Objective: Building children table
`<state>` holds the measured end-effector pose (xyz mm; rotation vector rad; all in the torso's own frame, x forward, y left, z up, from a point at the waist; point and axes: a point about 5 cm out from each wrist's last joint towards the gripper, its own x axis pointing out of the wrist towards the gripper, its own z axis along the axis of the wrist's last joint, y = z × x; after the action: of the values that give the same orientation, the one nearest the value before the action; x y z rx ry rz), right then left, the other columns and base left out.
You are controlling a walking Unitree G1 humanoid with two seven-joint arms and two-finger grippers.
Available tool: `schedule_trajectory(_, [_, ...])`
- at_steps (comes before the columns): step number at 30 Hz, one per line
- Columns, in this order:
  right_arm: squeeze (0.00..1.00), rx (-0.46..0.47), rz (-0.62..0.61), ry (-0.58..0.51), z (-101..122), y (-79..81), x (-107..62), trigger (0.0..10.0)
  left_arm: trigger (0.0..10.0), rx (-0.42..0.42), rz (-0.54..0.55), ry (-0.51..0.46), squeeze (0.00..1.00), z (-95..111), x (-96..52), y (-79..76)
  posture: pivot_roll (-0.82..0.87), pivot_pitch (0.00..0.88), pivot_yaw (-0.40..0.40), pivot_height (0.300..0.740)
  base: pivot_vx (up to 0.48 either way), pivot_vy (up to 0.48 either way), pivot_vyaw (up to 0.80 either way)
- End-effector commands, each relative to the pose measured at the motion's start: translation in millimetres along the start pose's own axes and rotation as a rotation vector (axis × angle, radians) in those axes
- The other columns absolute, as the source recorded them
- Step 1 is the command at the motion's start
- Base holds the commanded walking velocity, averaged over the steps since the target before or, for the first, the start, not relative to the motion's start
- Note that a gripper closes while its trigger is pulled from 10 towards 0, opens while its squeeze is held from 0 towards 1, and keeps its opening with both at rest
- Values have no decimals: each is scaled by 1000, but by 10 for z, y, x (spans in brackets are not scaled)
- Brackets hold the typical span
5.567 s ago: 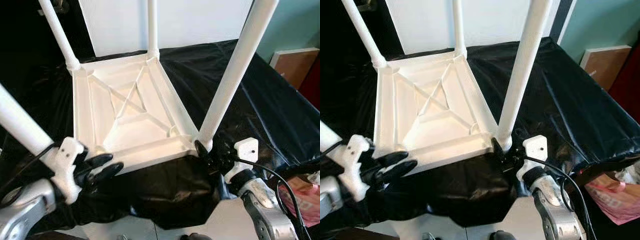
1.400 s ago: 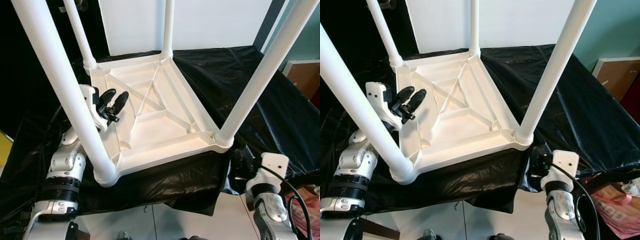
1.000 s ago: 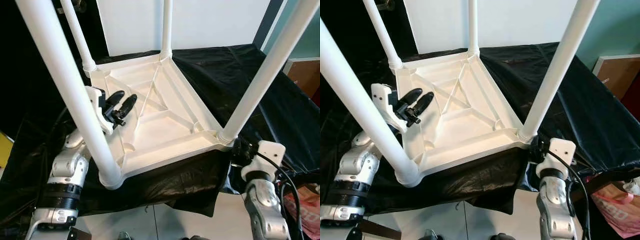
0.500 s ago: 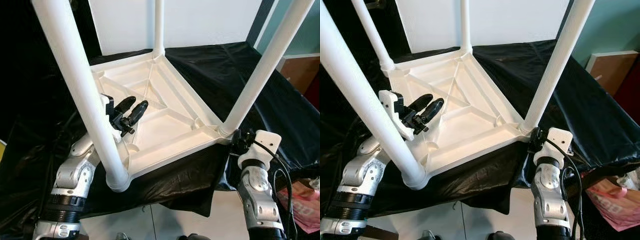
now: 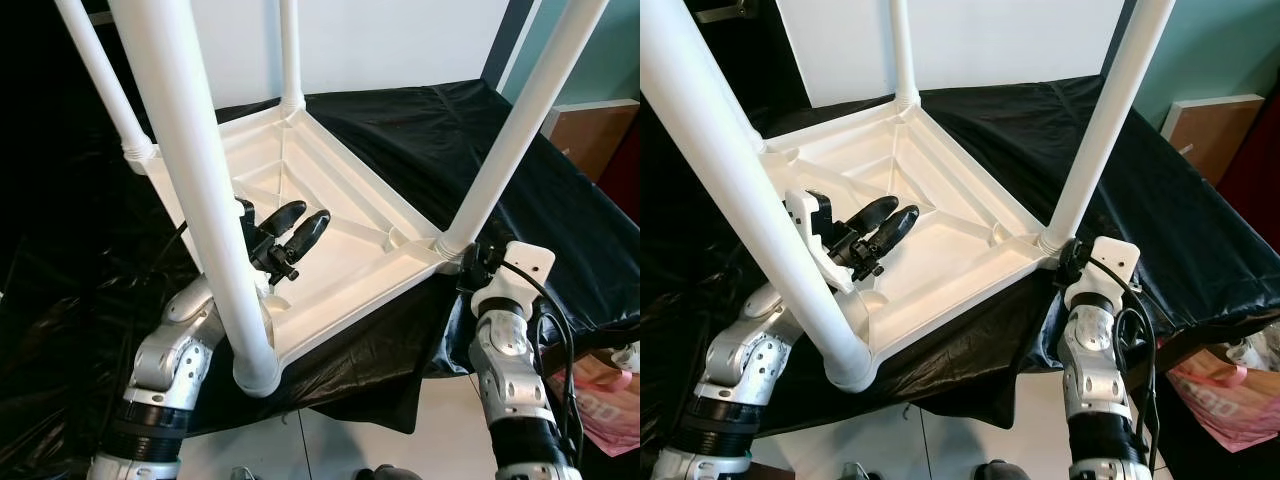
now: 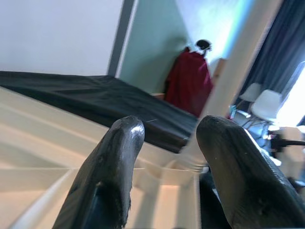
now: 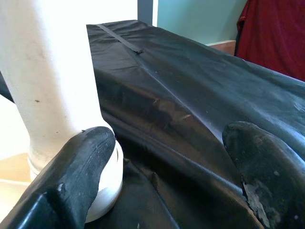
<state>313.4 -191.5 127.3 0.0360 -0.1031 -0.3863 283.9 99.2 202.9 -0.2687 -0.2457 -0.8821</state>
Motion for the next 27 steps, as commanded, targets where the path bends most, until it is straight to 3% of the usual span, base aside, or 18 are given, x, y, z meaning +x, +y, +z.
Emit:
schedule_trajectory(1, [0, 16, 77, 24, -52, 169, 25, 10000, 10000, -23, -43, 8, 0, -46, 55, -132, -75, 120, -7, 740, 0, 0, 0])
schedule_trajectory(5, [0, 19, 143, 22, -33, 307, 125, 10000, 10000, -57, -27, -26, 0, -36, 145, -194, -71, 121, -6, 740, 0, 0, 0])
schedule_trajectory(8, [0, 19, 143, 22, -33, 307, 125, 10000, 10000, -57, -27, -26, 0, -36, 145, -194, -71, 121, -6, 740, 0, 0, 0])
schedule_trajectory(14, [0, 44, 232, 18, 54, 433, 300, 10000, 10000, -111, -38, -59, 0, -54, 263, -373, -59, 120, -12, 740, 0, 0, 0])
schedule_trajectory(20, [0, 49, 259, 15, 88, 449, 353, 10000, 10000, -132, -41, -69, 0, -62, 290, -430, -59, 122, -11, 740, 0, 0, 0])
schedule_trajectory(23, [0, 45, 255, -13, 165, 379, 456, 10000, 10000, -152, -68, -70, 0, -87, 344, -552, -58, 122, -17, 740, 0, 0, 0])
schedule_trajectory(27, [0, 27, 253, -36, 155, 356, 441, 10000, 10000, -150, -68, -71, 0, -69, 357, -538, -64, 122, -15, 740, 0, 0, 0])
